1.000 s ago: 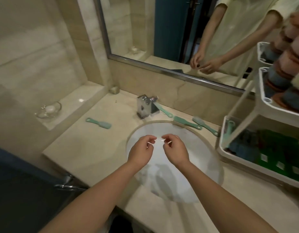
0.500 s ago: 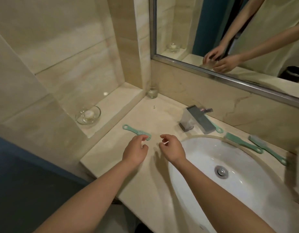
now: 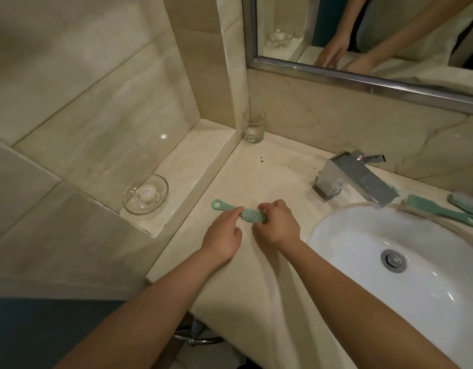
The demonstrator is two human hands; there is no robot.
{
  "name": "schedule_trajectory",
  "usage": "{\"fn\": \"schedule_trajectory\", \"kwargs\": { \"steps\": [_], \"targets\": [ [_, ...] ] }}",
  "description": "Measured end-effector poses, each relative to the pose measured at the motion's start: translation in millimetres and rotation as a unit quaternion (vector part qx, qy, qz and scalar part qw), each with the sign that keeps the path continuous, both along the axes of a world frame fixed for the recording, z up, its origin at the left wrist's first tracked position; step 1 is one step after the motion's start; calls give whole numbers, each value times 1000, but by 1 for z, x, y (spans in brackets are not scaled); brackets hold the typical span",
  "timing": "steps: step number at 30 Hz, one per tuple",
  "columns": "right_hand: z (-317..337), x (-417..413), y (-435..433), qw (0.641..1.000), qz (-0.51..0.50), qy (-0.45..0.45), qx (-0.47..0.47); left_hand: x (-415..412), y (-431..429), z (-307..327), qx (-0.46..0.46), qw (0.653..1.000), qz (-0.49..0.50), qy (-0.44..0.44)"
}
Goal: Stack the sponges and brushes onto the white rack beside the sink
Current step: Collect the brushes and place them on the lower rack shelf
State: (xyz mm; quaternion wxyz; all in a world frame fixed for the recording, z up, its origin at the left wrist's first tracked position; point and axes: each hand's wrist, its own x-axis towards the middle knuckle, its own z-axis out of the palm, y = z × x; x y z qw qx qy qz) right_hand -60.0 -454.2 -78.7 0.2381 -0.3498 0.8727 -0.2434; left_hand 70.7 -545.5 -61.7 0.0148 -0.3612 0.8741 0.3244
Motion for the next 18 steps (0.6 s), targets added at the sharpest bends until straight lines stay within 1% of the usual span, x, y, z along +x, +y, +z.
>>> {"fn": "schedule_trajectory", "kwargs": {
  "steps": [3,6,13,16,18],
  "targets": [
    [-6,5,0,1000,-4,21,-1,4,-3,-5,-29,999,-16,15],
    [-6,5,-1,1000,-27,5,-12,4,-2,-7,-51,998,-22,20],
    [6,1,23,998,-27,-25,-57,-7,12,-7,-86,995,-52,-2],
    [12,-9,40,998,-21,-37,-36,-18,27,-5,-88,992,-90,-31],
    [12,-14,51,998,-22,-58,-15,-25,38,-1,-106,988,-99,-51]
  ]
}}
